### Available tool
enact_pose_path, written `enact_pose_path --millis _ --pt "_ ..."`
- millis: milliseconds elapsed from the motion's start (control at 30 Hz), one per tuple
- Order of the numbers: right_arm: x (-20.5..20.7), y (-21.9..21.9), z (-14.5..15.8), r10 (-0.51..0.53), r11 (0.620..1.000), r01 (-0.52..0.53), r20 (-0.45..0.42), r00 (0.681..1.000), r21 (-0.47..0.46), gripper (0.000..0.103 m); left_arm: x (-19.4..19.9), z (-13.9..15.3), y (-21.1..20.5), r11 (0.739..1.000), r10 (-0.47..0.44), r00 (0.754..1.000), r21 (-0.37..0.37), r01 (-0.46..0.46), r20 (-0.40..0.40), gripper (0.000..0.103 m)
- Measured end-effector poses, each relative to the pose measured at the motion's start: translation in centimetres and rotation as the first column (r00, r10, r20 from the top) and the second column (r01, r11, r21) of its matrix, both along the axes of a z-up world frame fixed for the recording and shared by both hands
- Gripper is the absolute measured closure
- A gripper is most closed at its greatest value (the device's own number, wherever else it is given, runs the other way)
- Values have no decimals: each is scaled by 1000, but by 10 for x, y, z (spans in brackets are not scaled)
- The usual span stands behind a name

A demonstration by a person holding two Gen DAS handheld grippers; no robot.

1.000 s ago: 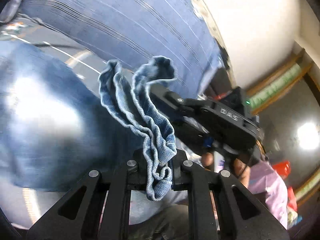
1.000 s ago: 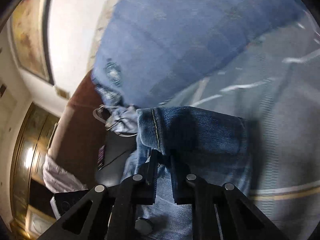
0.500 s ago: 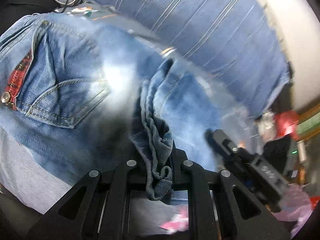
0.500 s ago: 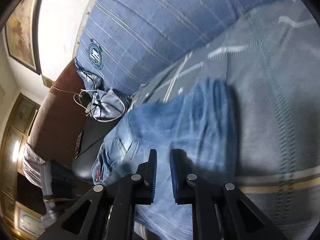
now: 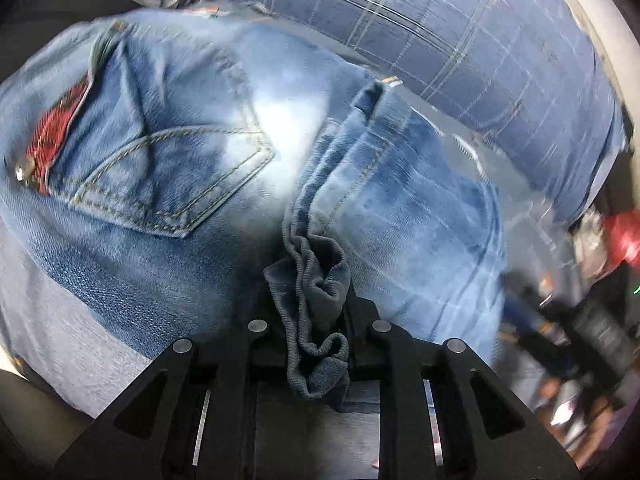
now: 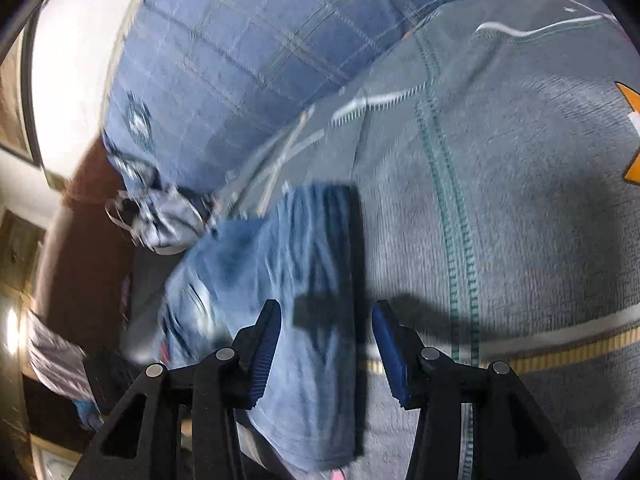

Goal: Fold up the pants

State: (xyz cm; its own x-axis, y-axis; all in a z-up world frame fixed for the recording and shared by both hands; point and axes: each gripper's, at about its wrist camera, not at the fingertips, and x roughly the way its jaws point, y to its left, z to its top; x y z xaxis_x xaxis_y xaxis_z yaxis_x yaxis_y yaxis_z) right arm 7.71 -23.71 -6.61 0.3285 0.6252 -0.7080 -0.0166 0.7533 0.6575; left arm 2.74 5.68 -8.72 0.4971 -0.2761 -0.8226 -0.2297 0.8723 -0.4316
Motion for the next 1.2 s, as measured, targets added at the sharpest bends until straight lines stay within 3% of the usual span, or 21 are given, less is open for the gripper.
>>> enact_pose_path --millis 67,167,200,300,367,500,633,700,767,833,900,1000,1200 --pt "-1 5 -4 11 1000 -11 -7 1000 11 57 0 -2 6 999 11 1000 -40 -11 -8 85" --pt "-4 14 -5 46 997 -45 -15 999 57 68 0 -2 8 999 14 1000 -47 -15 -9 85" --pt "-6 18 -5 45 998 -45 -7 999 35 69 0 -2 6 999 12 1000 -42 -13 -7 85" --pt "-10 26 -1 30 998 -29 26 999 -52 87 1 1 -6 1000 5 1000 -23 -5 2 85" --pt "-12 24 8 30 998 -27 65 997 -55 94 3 3 -11 1000 -5 1000 -12 5 9 84" --pt "-24 10 48 6 998 7 205 979 -61 96 5 7 -19 996 -64 997 -60 67 43 84" --pt "-36 -12 79 -62 990 98 314 947 -101 97 7 18 -39 978 -147 984 -134 161 104 82" --pt "-42 -29 89 -132 960 214 377 917 -183 102 11 18 -50 965 -177 979 -177 194 105 82" --pt "-45 -49 89 -189 925 299 401 896 -233 102 14 10 -62 967 -195 977 -152 206 80 82" --pt "-38 -60 71 -195 958 252 340 920 -134 102 20 -5 -74 968 -218 975 -118 220 37 83" --pt "-33 -62 57 -191 979 205 290 938 -19 102 13 -3 -75 971 -222 973 -80 227 63 83" --pt "-27 -44 46 -95 993 75 242 966 88 100 12 -1 -65 969 -225 973 -96 228 44 82" --pt "-24 18 15 124 988 -136 147 981 73 94 10 15 -51 977 -195 979 -77 198 52 82"
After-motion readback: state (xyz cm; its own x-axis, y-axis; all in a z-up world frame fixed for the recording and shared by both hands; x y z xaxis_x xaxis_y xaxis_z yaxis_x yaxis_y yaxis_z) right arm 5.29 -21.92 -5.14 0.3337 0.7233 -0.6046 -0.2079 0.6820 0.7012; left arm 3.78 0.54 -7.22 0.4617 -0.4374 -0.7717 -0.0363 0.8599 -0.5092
